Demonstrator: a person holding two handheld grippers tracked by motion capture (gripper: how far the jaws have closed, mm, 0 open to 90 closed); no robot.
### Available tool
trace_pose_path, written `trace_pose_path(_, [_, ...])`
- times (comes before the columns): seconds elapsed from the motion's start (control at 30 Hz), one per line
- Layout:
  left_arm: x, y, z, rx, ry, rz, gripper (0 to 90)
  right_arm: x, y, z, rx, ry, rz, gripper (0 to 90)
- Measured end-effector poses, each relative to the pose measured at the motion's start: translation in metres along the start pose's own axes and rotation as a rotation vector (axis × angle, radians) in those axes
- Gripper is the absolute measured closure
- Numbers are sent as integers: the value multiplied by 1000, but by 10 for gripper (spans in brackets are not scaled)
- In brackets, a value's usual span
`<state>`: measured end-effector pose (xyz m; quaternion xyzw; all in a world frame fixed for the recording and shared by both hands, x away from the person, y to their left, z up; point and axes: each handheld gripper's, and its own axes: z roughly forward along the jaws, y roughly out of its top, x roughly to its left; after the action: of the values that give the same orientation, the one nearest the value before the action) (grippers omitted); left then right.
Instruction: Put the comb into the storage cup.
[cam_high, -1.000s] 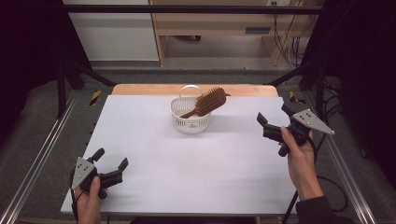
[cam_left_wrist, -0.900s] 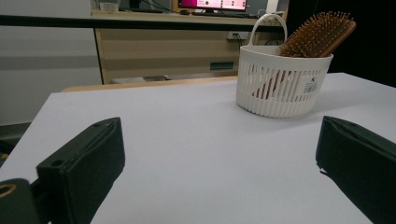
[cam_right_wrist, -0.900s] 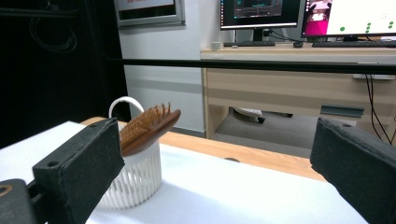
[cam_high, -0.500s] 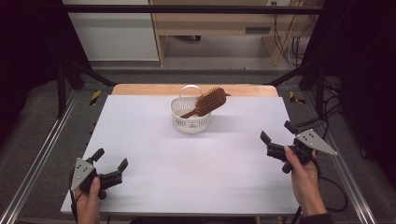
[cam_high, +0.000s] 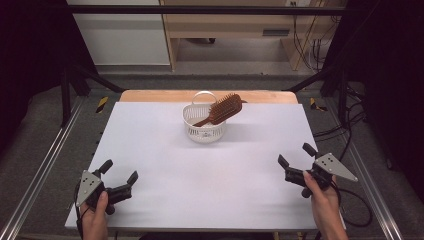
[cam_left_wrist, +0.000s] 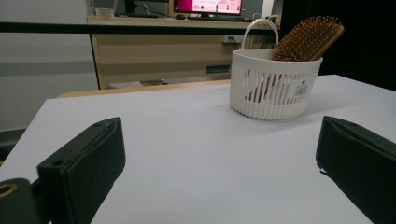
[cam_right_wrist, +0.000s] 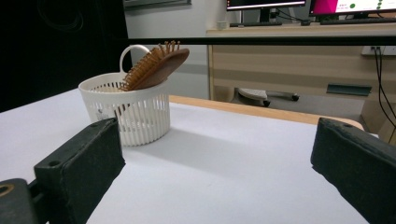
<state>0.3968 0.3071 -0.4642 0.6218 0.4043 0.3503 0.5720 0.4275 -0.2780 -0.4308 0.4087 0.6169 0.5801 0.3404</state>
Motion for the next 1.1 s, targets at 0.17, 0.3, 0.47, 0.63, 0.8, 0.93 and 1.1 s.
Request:
trace_pose_path(0.17, [-3,1,0,-5,-16,-3,14,5,-10,1,15,22,-19,26])
trace_pose_path(0.3, [-3,1,-1,-3,-22,-6,14,10,-17,2,26,41,-25,26])
trace_pose_path(0.47, [-5,1,-2,-2,-30,-15,14,13,-24,4,30,52,-20,28])
trace_pose_path(0.63, [-7,1,-3,-2,-40,-19,14,17,-28,7,35,68,-34,28])
trace_pose_path(0.8, [-8,1,-3,5,-56,-25,14,21,-30,11,41,96,-50,28])
trace_pose_path(0.93, [-11,1,-2,-1,-66,-32,14,26,-34,16,52,117,-60,29])
trace_pose_path(1.1, [-12,0,-1,-3,-68,-29,14,36,-37,24,47,131,-71,36])
